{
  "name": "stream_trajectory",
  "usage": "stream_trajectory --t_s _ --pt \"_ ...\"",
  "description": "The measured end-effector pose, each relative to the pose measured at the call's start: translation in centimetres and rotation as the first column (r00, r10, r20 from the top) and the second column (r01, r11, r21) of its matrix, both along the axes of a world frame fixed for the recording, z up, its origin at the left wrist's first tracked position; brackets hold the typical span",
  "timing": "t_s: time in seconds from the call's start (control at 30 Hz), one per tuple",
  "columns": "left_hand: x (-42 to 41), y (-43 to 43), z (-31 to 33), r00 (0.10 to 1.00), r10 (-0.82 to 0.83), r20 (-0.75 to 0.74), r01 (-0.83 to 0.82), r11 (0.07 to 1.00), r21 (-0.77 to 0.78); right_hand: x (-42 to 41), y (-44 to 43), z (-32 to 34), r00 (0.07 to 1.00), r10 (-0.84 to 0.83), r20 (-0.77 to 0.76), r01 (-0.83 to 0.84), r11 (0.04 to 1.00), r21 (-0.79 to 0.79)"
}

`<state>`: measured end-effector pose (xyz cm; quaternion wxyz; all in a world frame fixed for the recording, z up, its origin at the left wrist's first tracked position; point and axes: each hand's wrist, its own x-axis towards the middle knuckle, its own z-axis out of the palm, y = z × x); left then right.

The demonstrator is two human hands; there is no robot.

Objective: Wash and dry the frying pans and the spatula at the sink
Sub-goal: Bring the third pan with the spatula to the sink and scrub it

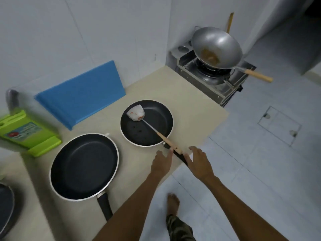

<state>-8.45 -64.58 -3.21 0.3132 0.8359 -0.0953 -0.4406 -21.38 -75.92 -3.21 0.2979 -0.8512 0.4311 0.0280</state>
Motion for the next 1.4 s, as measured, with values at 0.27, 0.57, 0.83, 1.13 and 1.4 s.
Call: stream_trajectory --t_s 0.27,0.57,0.83,1.13,1.4 --pt "0.7 -7.9 -4.1 0.672 0.571 -0.471 -0.659 0.752 -0.028 2.8 -3.1 -3.9 0.986 -0.133 -0.103 0.168 0.759 0.629" --pt "0.2 -10.7 -5.2 0.175 0.753 -0.634 -0.935 0.329 0.133 3.3 -3.9 -5.5 0.990 0.001 -0.142 0.091 0.761 0.642" --pt "0.0 -10.4 -4.4 0.144 0.736 -0.661 -0.937 0.317 0.149 3.1 -3.3 -5.1 0.919 0.358 -0.166 -0.295 0.903 0.312" --pt "0.0 -7.5 -0.8 0.209 0.707 -0.676 -0.922 0.373 0.105 2.8 -0.1 -1.9 0.966 0.245 -0.080 -0.205 0.919 0.336" --pt "-0.8 -1.1 4.2 0.331 0.624 -0.707 -0.904 0.425 -0.048 2.0 7.1 3.4 0.998 0.055 0.014 -0.057 0.929 0.365"
